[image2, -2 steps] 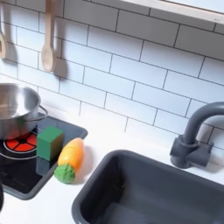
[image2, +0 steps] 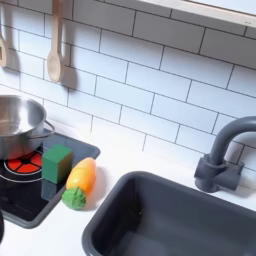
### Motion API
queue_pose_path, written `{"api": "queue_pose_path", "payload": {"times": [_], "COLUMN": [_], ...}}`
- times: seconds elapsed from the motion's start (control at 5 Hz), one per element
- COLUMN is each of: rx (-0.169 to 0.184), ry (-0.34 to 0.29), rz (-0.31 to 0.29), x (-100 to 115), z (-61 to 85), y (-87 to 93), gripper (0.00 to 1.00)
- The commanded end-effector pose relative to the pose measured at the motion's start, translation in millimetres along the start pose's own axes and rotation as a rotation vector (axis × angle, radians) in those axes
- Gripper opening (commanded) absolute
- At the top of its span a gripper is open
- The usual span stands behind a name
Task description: Reach green block
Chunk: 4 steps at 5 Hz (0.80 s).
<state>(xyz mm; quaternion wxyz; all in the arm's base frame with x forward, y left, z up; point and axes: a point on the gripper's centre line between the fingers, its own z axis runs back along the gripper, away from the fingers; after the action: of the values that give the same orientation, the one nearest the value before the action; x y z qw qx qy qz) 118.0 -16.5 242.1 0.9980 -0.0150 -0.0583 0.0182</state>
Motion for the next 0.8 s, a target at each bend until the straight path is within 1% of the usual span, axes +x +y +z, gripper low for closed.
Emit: {"api": "queue_pose_path", "payload": {"times": [0.0, 0.2, 0.6], "rx": [0.011, 0.025, 0.031], "ry": [-0.010, -0.023, -0.042], "rz": [0.011, 0.041, 0.070], "x": [24, 41, 73], "z": [-4.7, -4.4, -7.7], "y": [7.0, 13.9, 21.4], "gripper": [1.00, 1.00, 1.00]}}
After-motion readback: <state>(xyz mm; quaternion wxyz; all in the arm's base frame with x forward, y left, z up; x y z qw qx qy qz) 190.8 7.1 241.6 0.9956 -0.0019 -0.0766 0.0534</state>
